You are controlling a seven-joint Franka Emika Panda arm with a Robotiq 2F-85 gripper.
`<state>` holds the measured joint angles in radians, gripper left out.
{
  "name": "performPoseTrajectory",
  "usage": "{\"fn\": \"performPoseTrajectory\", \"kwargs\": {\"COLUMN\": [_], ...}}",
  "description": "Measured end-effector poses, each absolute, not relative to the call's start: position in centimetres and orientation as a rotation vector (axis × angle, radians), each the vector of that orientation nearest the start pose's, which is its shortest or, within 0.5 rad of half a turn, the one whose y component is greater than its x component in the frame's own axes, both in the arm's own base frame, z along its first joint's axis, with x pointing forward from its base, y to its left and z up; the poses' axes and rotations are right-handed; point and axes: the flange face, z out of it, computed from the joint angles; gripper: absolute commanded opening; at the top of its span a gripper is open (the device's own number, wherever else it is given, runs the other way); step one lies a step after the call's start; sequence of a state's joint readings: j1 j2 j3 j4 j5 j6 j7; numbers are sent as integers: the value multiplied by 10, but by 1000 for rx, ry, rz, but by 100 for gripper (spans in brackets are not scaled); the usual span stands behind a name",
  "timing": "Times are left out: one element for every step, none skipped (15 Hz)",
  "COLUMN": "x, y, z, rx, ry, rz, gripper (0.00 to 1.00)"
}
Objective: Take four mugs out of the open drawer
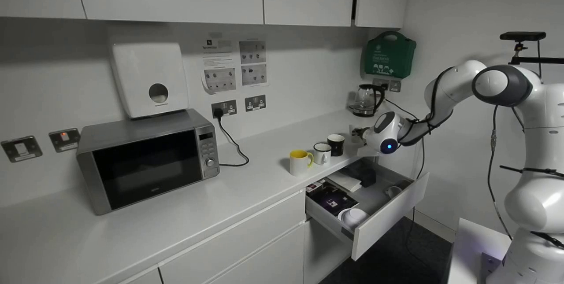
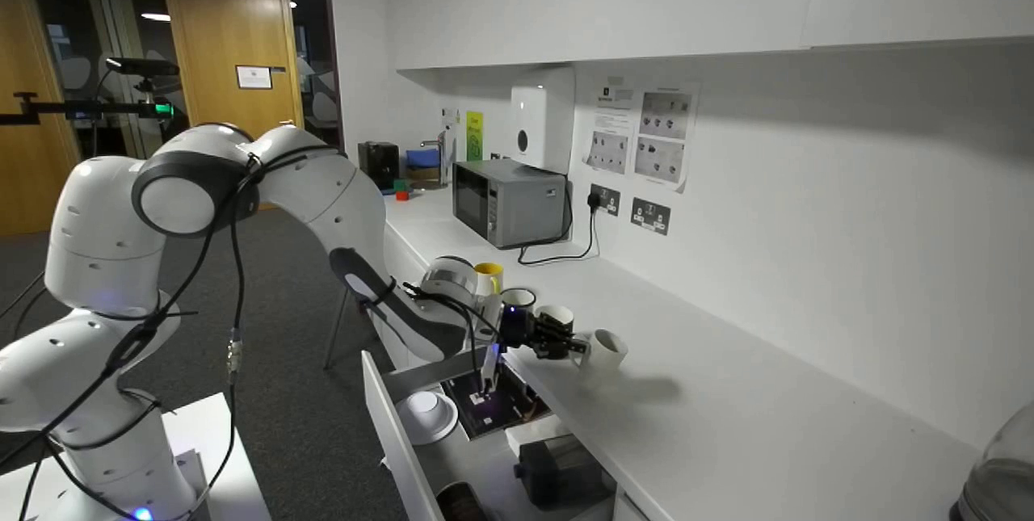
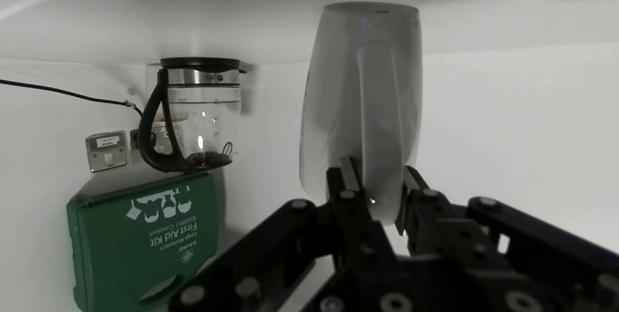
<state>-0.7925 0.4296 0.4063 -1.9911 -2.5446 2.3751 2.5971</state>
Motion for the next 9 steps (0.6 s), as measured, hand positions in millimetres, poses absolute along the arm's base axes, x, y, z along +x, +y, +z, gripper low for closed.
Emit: {"fn": "performPoseTrajectory", "kwargs": {"x": [570, 570, 570, 570, 570, 570, 569, 569, 569], "y": [-250, -249, -249, -249, -250, -250, -250, -251, -251], "z": [273, 272, 272, 272, 272, 271, 271, 269, 268], "rx": [-2663, -2661, -2658, -2655, -2652, -2649, -2647, -2645, -2644], "ry": [1135, 1133, 1130, 1128, 1126, 1125, 1124, 1125, 1126], "rz": [-2189, -2186, -2184, -2183, -2182, -2180, -2177, -2173, -2168], "gripper": [5, 5, 5, 5, 5, 5, 5, 5, 5]}}
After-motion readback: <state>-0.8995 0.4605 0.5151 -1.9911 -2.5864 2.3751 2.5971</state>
